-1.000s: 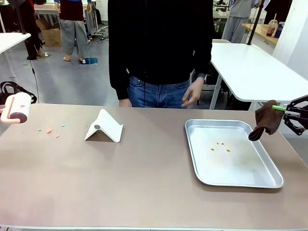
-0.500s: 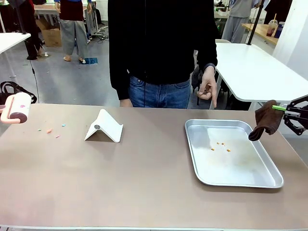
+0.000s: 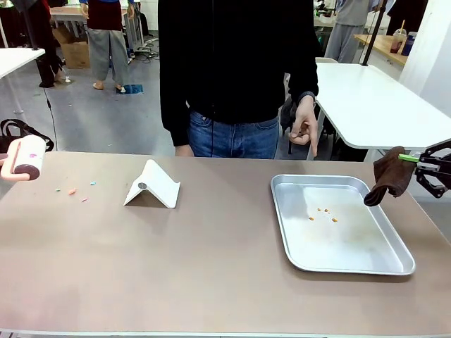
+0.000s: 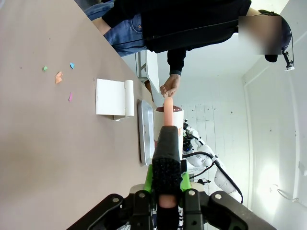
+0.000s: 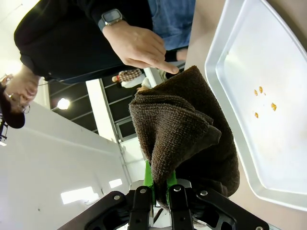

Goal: Clean the surface of the table.
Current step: If a person points to the right, clean the right side of the table with your right hand, and if they point to the left, clean the left side with your left hand.

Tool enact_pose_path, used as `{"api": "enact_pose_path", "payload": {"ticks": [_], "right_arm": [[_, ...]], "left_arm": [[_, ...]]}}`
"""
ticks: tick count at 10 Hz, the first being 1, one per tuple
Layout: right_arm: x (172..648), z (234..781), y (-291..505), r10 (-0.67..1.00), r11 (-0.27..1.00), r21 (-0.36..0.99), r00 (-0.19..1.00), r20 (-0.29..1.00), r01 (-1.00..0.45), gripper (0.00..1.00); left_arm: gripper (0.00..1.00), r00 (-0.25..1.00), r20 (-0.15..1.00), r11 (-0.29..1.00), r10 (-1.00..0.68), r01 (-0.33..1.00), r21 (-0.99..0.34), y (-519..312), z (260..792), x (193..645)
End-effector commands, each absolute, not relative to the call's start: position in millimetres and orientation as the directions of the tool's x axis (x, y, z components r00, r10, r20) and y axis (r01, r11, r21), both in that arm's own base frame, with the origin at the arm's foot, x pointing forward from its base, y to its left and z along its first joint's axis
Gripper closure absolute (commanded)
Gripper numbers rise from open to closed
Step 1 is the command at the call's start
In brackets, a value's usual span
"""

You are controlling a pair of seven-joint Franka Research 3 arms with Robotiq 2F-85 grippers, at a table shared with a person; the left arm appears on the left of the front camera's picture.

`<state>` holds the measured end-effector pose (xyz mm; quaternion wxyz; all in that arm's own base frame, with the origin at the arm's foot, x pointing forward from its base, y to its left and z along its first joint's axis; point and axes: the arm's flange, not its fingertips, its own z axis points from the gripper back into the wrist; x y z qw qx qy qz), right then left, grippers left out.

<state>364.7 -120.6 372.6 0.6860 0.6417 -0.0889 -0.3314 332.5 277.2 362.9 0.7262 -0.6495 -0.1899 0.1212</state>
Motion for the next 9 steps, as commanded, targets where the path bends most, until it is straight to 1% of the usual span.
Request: {"api": "enact_pose_path", "payload": {"ticks": [1, 2, 4, 5, 7, 9], "right_arm": [[368, 374, -116, -0.580, 0.005, 0.937, 0.765, -0.280, 0.348, 0.89], [372, 375, -112, -0.616, 0.072, 0.931, 0.749, -0.242, 0.359, 0.89], [382, 383, -99, -0.561, 0.220, 0.917, 0.812, -0.160, 0.332, 0.89], [392, 385, -90, -0.544, 0.327, 0.883, 0.831, -0.116, 0.338, 0.89], [411, 391, -69, -0.454, 0.554, 0.779, 0.891, -0.013, 0.294, 0.89], [426, 400, -50, -0.349, 0.745, 0.633, 0.932, 0.102, 0.210, 0.89]], "left_arm": [[0.92, 0.904, 0.131, 0.122, 0.407, 0.088, -0.989, 279, 365, 330], [0.92, 0.904, 0.131, 0.122, 0.407, 0.088, -0.989, 279, 365, 330], [0.92, 0.904, 0.131, 0.122, 0.407, 0.088, -0.989, 279, 365, 330], [0.92, 0.904, 0.131, 0.122, 0.407, 0.088, -0.989, 279, 365, 330], [0.92, 0.904, 0.131, 0.122, 0.407, 0.088, -0.989, 279, 365, 330], [0.92, 0.904, 0.131, 0.122, 0.407, 0.088, -0.989, 279, 365, 330]]}}
